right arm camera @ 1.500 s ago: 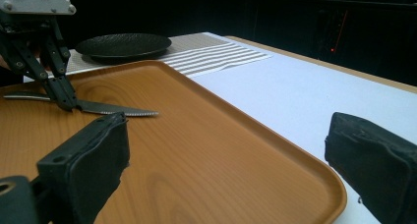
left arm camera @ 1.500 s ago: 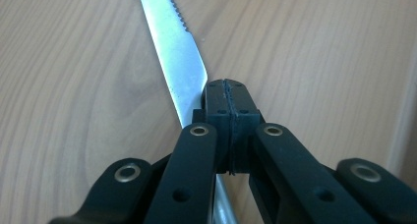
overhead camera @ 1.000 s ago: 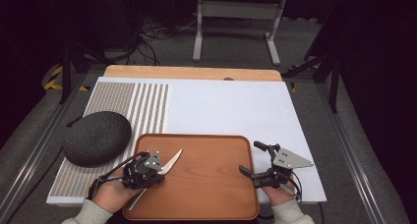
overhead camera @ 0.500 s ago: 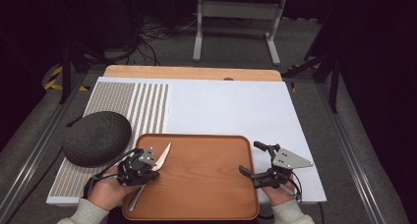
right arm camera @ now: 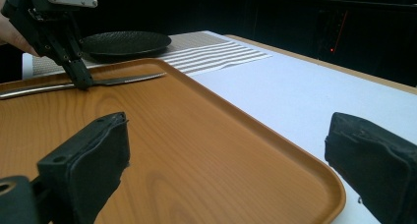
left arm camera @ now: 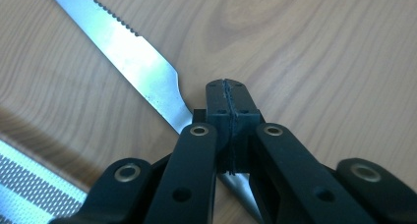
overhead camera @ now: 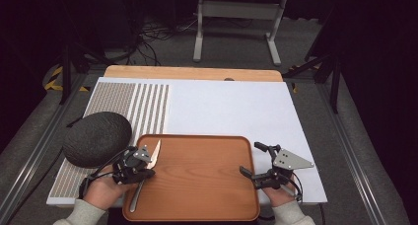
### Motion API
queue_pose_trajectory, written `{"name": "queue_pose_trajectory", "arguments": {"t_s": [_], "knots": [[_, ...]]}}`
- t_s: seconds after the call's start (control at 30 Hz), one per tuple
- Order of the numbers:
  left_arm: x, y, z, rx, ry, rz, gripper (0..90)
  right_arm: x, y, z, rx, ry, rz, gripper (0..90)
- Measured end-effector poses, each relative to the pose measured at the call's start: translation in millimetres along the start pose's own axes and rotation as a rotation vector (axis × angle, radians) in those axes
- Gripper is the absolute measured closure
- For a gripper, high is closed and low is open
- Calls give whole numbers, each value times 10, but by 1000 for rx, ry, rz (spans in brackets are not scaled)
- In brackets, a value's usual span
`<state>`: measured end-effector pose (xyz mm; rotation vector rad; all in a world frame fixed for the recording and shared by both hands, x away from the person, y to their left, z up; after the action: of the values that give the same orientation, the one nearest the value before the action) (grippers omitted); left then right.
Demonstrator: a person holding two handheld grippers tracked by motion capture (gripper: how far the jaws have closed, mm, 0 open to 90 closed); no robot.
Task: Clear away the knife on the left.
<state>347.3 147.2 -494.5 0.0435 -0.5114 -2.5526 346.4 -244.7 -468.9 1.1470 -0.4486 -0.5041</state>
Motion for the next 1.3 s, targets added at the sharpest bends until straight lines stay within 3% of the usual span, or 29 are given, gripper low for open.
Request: {"name": "queue_pose_trajectory", "arguments": {"t_s": [0.73,0.93,1.0,1.2,1.3], "knots": [[-111,-110,54,-16,4,62,898,1,-1,-3,1,0,-4,37],[-109,-109,80,16,0,56,881,-1,-1,-4,0,2,-3,37],[-109,-100,124,54,7,52,801,0,-1,-2,0,0,-3,37],[-84,-75,244,184,54,-6,396,0,2,-3,3,2,-4,38],[-70,-88,304,232,77,-22,262,0,2,-5,0,2,-3,38]]}}
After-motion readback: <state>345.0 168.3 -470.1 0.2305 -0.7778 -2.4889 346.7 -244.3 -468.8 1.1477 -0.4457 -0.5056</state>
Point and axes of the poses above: each handheld gripper's, and its own axes: z roughly backward along the jaws, y roughly out of its top, x roughly to its right, the point moved 4 cm from there along -z, roughly forward along the jaws, and after that the axes turned 7 degrees about -x, right-handed, at the moved point
